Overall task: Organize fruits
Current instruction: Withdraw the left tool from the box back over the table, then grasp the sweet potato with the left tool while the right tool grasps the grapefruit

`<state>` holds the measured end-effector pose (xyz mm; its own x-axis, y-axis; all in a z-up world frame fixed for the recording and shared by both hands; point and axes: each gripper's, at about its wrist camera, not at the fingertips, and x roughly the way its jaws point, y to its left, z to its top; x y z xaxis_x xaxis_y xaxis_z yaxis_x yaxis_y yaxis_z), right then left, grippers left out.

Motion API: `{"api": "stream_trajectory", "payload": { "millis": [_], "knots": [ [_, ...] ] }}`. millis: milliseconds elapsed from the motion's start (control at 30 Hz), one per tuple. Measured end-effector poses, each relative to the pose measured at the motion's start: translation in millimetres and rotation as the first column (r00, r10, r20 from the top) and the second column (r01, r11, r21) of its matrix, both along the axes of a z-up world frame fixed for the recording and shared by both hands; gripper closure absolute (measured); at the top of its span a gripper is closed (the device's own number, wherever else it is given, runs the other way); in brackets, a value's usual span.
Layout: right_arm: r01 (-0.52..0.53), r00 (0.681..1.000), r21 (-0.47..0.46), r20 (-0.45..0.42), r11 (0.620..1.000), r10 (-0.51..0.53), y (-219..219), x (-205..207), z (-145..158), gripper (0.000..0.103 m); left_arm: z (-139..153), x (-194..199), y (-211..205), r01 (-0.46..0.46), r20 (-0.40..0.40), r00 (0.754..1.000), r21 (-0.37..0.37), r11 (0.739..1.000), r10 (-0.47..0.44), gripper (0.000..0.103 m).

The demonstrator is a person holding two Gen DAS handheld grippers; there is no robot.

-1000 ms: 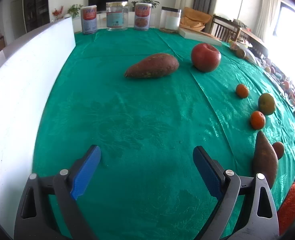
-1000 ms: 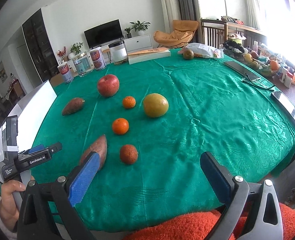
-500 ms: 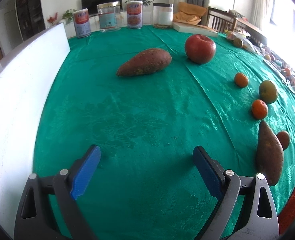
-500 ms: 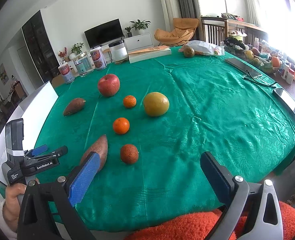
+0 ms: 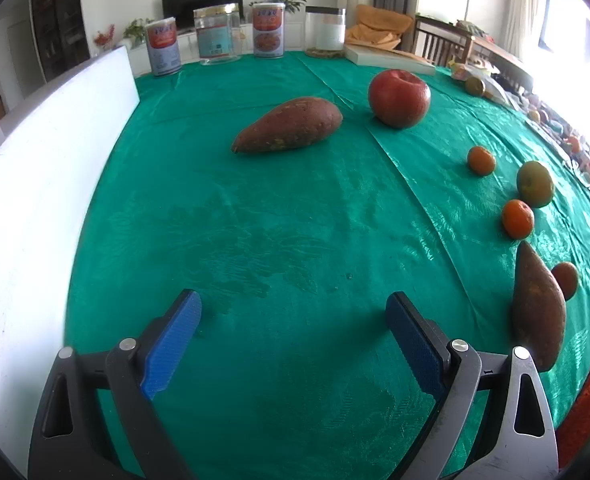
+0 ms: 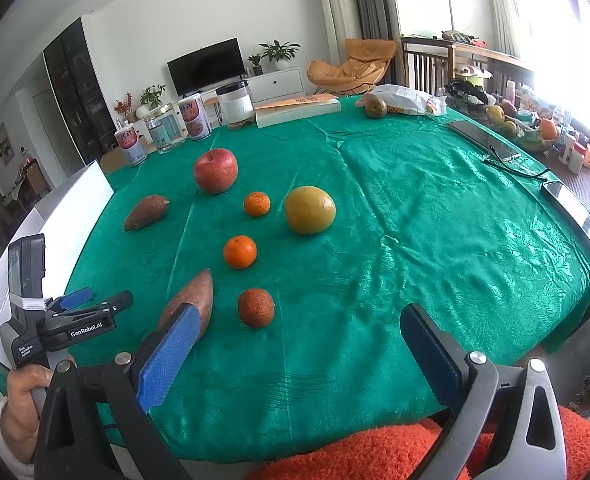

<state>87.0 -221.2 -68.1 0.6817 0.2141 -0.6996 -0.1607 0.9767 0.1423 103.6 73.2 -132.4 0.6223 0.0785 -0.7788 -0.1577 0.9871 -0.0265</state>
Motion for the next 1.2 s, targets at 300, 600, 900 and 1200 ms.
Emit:
{"api": "stream_trajectory", "payload": {
  "millis": [300,600,900,1200],
  "knots": [
    [0.004,1.000,-0.009,0.006,1.000,-0.004,-2,-2,1,0.003,0,-1,1,0.002,0.000,1.000,0.001,1.000,-0.002,0.008],
    [0.005,1.000,-0.015,0.009,1.000,-0.005,-2,-3,2,0.003,0,0,0,0.001,0.000,1.000,0.002,1.000,-0.001,0.008],
    [0.016,1.000,0.013,0.009,1.000,-0.016,-7,-3,1,0.003,3,-6,9,0.034,0.046,0.998,-0.092,0.995,-0.029,0.008],
    [0.020,1.000,0.024,0.008,1.000,-0.020,-8,-2,1,0.003,10,-12,8,0.100,0.033,0.995,-0.216,0.971,-0.095,0.008]
  ]
}}
